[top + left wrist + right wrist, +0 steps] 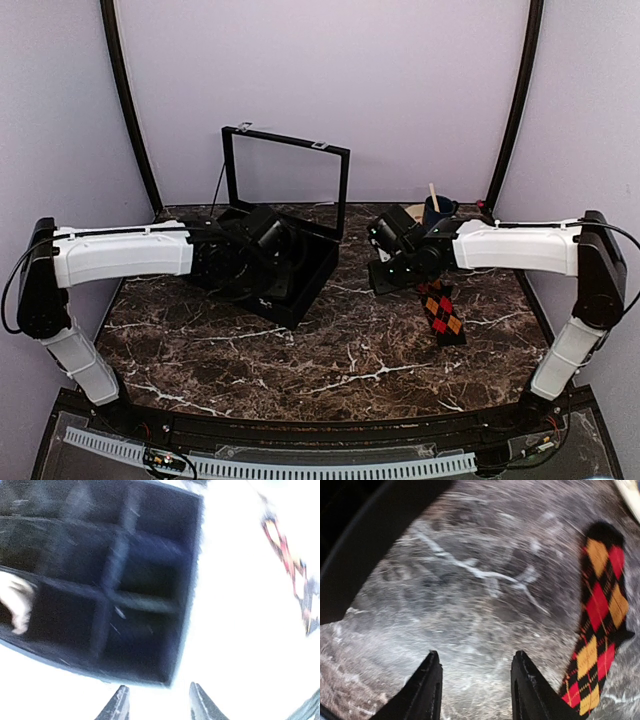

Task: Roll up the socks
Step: Move the sock to the center of the board.

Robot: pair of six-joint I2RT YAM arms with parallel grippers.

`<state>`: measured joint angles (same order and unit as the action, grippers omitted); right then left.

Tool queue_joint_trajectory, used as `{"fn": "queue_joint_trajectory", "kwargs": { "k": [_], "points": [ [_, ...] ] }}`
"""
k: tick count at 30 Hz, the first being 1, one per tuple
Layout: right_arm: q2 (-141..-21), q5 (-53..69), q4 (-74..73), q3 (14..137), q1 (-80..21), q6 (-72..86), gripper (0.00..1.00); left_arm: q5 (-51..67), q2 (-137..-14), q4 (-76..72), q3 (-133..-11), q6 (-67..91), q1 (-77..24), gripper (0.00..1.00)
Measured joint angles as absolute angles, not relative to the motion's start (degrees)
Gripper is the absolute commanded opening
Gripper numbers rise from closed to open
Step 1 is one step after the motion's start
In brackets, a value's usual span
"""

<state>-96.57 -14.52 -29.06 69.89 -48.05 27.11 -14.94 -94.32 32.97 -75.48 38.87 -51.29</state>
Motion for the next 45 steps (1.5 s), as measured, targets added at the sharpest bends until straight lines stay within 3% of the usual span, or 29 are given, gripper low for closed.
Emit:
{"fn": "queue_joint_trajectory", "kwargs": {
  "k": [7, 19, 38, 45],
  "points": [
    [-93.38, -24.18, -36.36, 64.51, -46.48, 38.17, 0.32, -14.81, -93.27, 26.35, -66.96, 31.31, -60.16, 0.39],
    [-89.14, -29.89, -42.61, 57.19, -41.41, 52.07, 0.13, -12.43, -99.15, 19.05, -66.00, 23.55, -63.53, 0.38],
    [-88.31, -22.85, -33.32, 43.27, -38.41, 57.19, 0.05, -14.17, -107.28, 17.58, -64.12, 23.51, -63.48, 0.39],
    [-87.15, -22.22, -30.85, 41.78, -48.34, 63.40, 0.06, -14.41, -106.00, 17.65, -63.53, 24.45, -63.48, 0.39]
  ]
}}
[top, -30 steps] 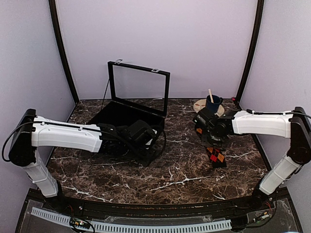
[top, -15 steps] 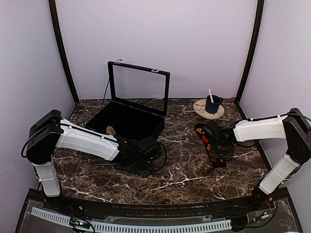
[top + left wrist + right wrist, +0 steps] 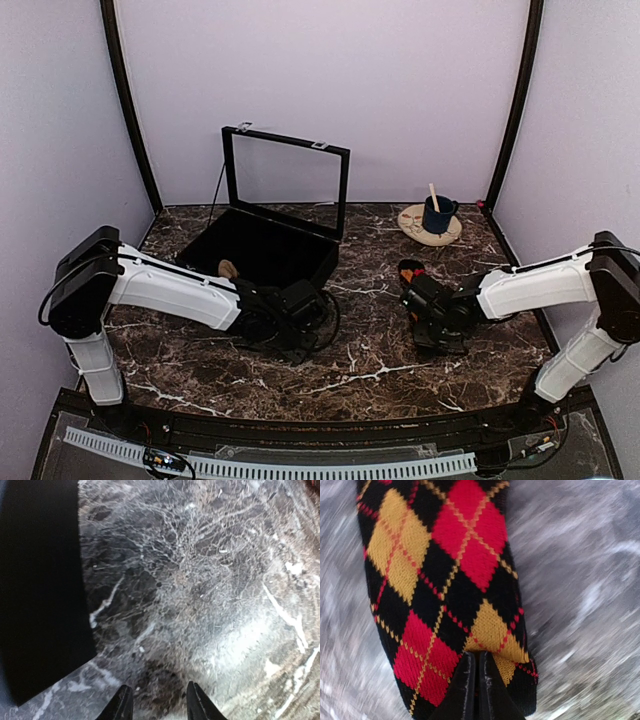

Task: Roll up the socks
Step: Move the sock to the center of the board, then pick up the sock from the center of the board.

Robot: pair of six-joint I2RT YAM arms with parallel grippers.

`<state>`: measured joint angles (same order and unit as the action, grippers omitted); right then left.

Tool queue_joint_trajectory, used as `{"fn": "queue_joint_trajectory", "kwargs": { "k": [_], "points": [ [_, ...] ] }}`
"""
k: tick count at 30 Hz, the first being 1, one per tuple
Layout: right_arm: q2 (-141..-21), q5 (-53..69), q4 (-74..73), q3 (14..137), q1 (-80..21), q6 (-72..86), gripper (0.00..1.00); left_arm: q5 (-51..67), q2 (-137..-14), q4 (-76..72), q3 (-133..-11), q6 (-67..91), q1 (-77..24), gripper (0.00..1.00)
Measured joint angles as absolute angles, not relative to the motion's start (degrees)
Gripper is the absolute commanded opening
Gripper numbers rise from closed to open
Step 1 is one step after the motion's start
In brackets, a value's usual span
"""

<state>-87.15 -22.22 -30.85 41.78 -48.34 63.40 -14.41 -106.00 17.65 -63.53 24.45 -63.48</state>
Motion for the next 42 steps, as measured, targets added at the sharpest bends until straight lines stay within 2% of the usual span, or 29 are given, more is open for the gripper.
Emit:
{"fn": "queue_joint_trajectory", "kwargs": {
  "k": [6, 13, 17, 21, 24, 29, 42],
  "points": [
    [-89.93, -21.39, -30.87, 44.62, -61.80, 71.46, 0.07, -14.39, -100.31, 17.69, -61.10, 26.41, -63.40, 0.39],
    [-103.04, -19.84, -33.47, 60.55, -74.52, 77.52, 0.11, -14.41, -90.56, 18.22, -56.05, 29.41, -63.81, 0.39],
    [-108.36, -18.74, -34.50, 68.05, -78.30, 78.63, 0.14, -14.35, -85.23, 18.65, -53.19, 30.70, -65.23, 0.39],
    [-111.04, -17.54, -35.42, 72.71, -80.53, 78.48, 0.23, -14.00, -81.43, 18.70, -50.65, 31.46, -67.31, 0.40],
    [-111.18, -17.65, -37.47, 74.41, -81.60, 77.62, 0.37, -13.21, -79.68, 18.50, -48.80, 31.97, -68.38, 0.41],
    [-109.84, -18.59, -40.47, 75.33, -82.81, 72.69, 0.49, -12.16, -78.39, 18.26, -45.58, 32.36, -70.17, 0.41],
    [-109.54, -19.38, -43.22, 78.43, -88.99, 48.05, 0.53, -11.70, -74.72, 18.04, -41.87, 36.84, -71.20, 0.41]
  ]
}}
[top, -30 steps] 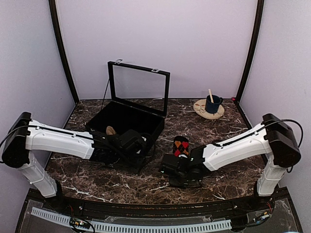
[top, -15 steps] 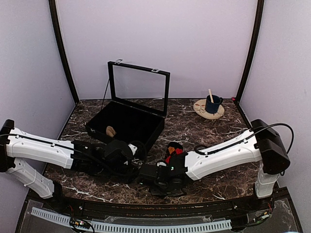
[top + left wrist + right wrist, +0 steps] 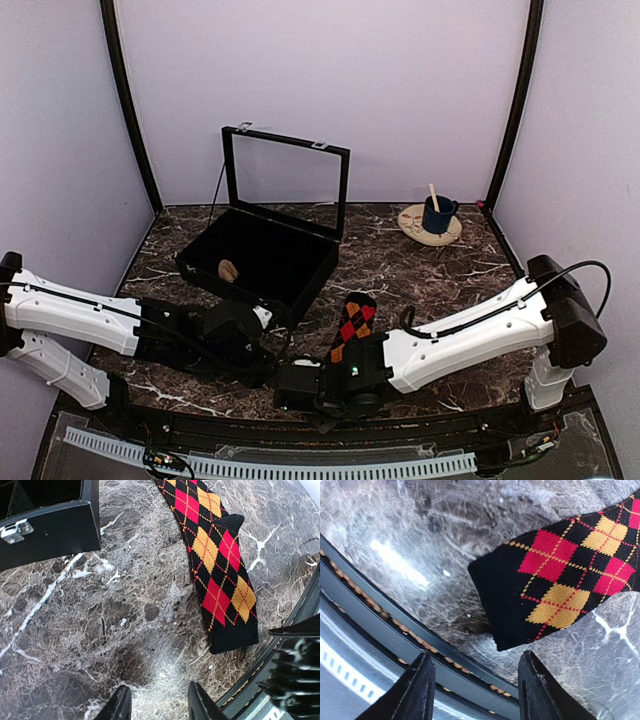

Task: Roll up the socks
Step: Pick up the sock from the center of the board.

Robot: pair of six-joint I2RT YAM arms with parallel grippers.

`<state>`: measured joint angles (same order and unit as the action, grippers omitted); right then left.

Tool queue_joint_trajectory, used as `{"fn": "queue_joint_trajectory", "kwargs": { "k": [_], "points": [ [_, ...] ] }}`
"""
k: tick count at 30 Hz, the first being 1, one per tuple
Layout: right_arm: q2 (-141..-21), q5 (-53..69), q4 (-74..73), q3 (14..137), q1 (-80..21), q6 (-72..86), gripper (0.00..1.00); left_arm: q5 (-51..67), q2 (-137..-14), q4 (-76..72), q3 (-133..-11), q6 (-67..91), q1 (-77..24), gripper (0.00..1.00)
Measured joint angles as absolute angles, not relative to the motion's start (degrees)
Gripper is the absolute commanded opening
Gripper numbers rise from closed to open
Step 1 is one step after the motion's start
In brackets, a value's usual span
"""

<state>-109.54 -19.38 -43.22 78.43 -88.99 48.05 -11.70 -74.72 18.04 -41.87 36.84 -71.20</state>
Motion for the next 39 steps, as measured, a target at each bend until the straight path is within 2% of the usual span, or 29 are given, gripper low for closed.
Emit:
{"fn": "queue_joint_trajectory", "kwargs": {
  "k": [18, 35, 39],
  "points": [
    [-110.17, -17.96, -41.87, 73.89, -86.08, 35.14, 0.46, -12.97, -71.70, 17.65, -38.46, 41.60, -71.20, 0.41],
    [-111.74, -8.62, -40.60, 74.52, -82.46, 29.67, 0.00, -14.28, -71.11, 16.99, -36.23, 41.65, -71.20, 0.41],
    [-112.14, -6.87, -41.01, 75.77, -82.28, 29.91, 0.00, -15.31, -70.35, 16.95, -36.21, 41.43, -71.20, 0.41]
  ]
}}
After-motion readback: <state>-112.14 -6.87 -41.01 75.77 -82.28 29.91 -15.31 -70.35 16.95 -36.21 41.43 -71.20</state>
